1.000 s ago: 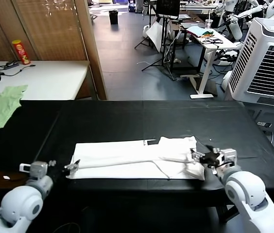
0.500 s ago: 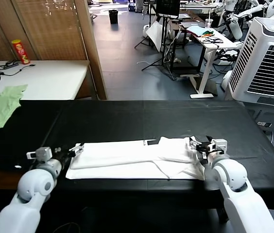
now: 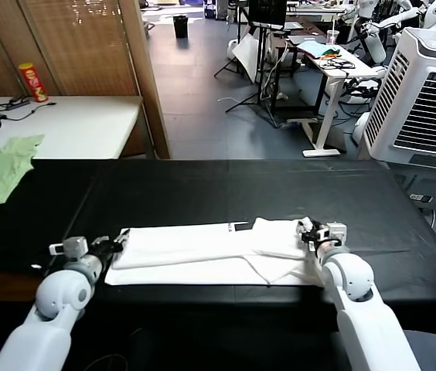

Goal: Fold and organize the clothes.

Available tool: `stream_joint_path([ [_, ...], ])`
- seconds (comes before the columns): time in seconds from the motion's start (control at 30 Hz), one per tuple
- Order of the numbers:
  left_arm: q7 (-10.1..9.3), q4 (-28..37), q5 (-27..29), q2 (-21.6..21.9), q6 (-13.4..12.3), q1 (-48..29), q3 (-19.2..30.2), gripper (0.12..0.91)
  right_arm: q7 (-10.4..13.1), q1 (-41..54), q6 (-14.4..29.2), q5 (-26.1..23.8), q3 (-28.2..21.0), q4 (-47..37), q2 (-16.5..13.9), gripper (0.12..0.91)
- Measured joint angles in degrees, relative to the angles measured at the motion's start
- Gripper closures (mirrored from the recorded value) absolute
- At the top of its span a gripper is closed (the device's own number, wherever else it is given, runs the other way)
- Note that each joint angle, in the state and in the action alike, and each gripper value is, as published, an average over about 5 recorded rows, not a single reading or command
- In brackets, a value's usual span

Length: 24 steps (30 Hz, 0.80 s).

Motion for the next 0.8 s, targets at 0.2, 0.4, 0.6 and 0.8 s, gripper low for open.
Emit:
stream_joint_path([
  [0.2, 2.22, 2.14, 7.01, -0.74, -3.49, -1.34, 1.15, 0.904, 2.04, -1.45, 1.80, -1.97, 0.65, 0.75, 1.36, 0.894],
  [0.4, 2.47, 4.43, 10.88, -1.23, -5.14, -3.46, 2.50, 0.905, 1.65, -2.03, 2.40, -2.43, 1.09, 0.72, 1.84, 0.894],
  [0.6, 2.47, 5.84, 11.13, -0.62, -6.02, -4.87, 2.64, 0.877, -1.92, -3.01, 2.54, -1.68, 1.78, 1.96, 0.72, 0.691],
  [0.8, 2.54, 5.86, 9.46, 0.52, -8.30, -5.30, 1.98, 0.579, -2.89, -5.01, 2.49, 0.11, 3.26, 4.95, -1.16, 0.359],
])
